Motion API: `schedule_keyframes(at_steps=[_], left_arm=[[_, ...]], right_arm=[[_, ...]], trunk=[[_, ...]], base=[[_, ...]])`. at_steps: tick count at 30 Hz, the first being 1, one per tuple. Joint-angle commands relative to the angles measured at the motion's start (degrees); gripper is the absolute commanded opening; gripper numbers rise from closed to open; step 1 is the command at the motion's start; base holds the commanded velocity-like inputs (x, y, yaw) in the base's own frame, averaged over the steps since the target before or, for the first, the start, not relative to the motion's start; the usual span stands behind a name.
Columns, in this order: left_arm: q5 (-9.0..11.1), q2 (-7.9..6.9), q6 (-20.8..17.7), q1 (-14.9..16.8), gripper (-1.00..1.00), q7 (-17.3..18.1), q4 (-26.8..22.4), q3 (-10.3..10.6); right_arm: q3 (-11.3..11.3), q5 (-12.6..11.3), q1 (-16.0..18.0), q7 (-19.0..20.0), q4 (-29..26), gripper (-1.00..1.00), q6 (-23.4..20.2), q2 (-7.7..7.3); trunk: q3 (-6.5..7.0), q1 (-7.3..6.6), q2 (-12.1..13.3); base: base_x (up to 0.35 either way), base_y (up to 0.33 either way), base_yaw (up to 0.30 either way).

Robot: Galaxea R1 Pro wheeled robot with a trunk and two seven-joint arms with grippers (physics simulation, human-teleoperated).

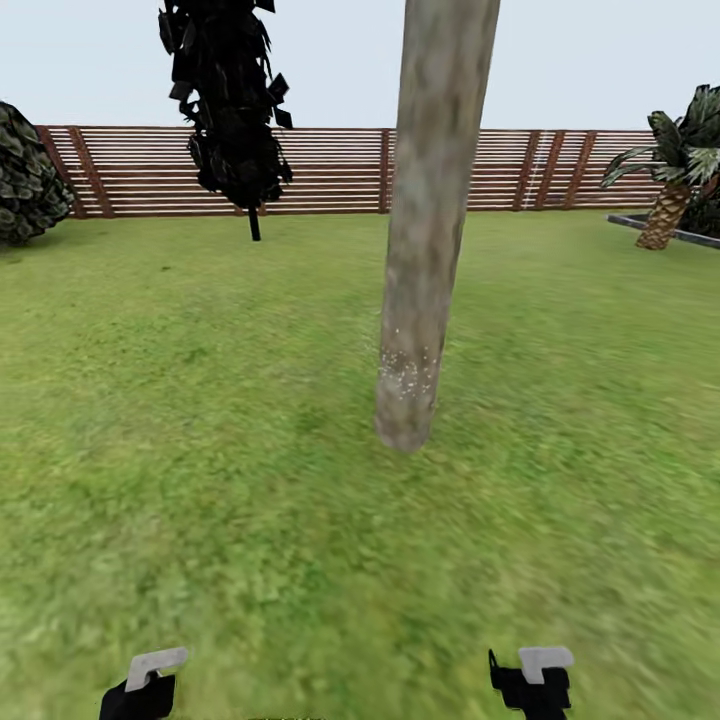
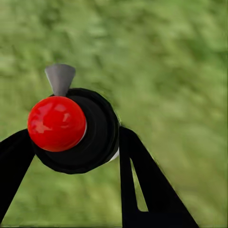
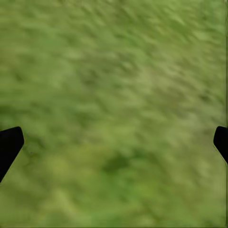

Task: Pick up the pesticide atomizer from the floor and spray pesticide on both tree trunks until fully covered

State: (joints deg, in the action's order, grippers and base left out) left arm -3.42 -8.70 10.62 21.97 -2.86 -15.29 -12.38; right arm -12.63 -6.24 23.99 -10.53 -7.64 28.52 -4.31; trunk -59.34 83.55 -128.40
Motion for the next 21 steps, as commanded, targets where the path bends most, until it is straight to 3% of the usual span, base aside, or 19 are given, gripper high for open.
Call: schedule_keyframes(at_steps=[1,7,21], left_arm=[[0.0,0.00,0.0,0.0,-1.00,0.0,0.0,0.0],[0.0,0.00,0.0,0.0,-1.00,0.0,0.0,0.0],[0.0,0.01,0.0,0.0,-1.00,0.0,0.0,0.0]], right_arm=[[0.0,0.1,0.0,-2.1,0.0,1.00,0.0,0.08],[0.0,0.2,0.0,-3.8,0.1,1.00,0.0,1.35],[0.0,0.1,0.0,-3.9,0.0,1.00,0.0,1.41]], trunk=[[-0.01,0.00,0.0],[-0.10,0.00,0.0],[-0.21,0.00,0.0]], base=[[0.000,0.000,0.281],[0.000,0.000,0.281],[0.000,0.000,0.281]])
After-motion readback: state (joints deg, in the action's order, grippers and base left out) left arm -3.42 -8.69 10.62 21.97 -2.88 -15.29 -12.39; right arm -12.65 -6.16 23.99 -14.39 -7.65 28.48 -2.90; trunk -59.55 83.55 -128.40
